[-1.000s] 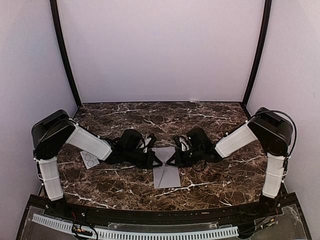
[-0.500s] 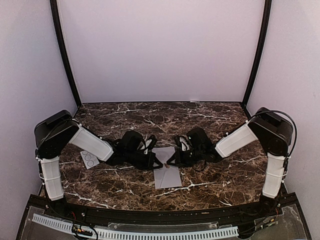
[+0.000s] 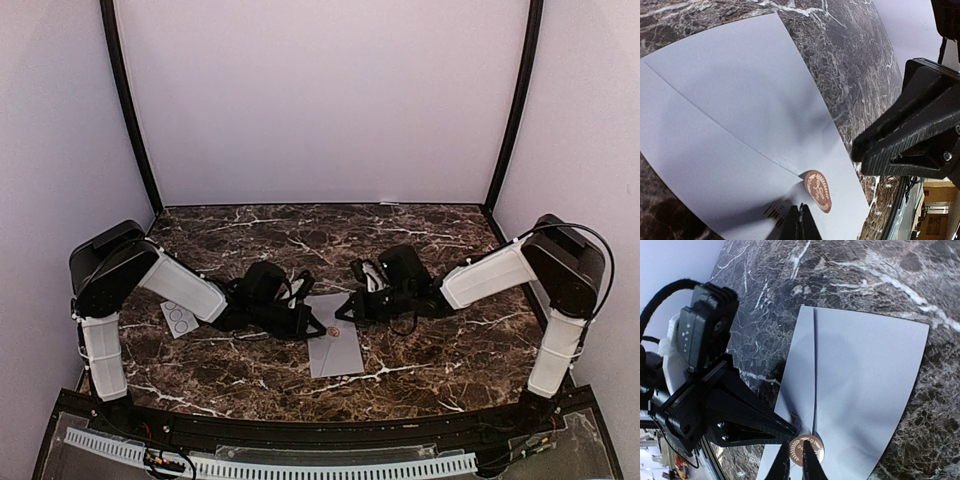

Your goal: Place the letter into the envelope and seal it

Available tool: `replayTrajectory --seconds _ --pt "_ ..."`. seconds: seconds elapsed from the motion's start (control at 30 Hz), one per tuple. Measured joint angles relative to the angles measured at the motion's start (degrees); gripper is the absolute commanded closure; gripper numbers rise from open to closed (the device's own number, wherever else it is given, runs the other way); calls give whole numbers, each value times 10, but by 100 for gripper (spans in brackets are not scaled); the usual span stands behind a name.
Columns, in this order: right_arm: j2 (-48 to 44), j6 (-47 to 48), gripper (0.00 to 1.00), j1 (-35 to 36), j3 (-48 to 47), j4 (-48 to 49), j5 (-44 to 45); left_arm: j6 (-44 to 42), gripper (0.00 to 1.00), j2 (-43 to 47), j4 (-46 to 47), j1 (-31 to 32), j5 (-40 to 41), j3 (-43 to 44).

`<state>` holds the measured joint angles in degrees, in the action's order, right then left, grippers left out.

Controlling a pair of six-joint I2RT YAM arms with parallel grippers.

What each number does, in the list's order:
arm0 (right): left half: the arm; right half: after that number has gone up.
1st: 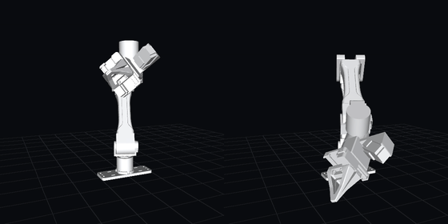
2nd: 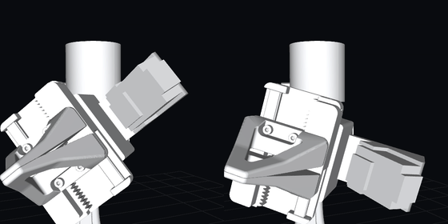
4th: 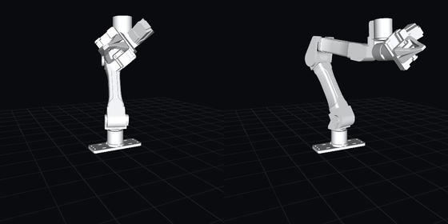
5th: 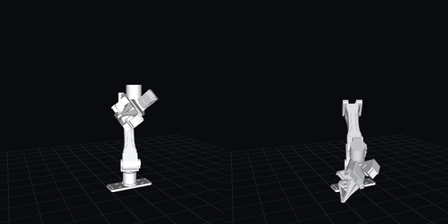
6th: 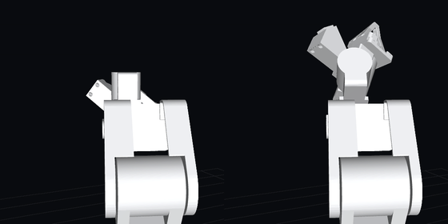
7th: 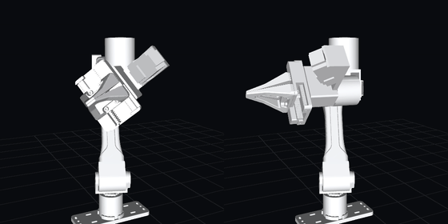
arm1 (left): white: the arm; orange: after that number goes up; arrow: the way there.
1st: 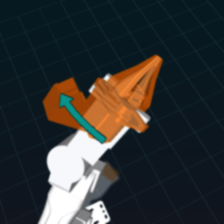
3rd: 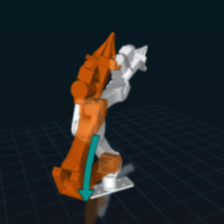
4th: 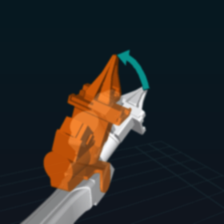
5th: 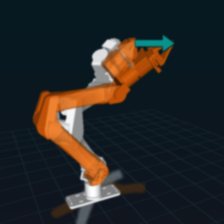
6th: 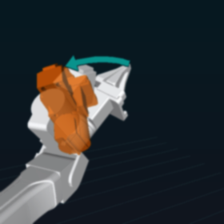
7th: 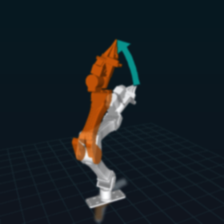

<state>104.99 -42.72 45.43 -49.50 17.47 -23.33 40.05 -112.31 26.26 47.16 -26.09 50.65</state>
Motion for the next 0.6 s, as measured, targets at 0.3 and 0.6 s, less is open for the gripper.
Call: replayTrajectory --seconds 0.3,0.6 --pt "-1 30 100 19 -10 -30 -7 0 100 0 0 0 0 0" --pt "28 33 100 31 -34 -34 -12 0 100 0 0 0 -1 0"
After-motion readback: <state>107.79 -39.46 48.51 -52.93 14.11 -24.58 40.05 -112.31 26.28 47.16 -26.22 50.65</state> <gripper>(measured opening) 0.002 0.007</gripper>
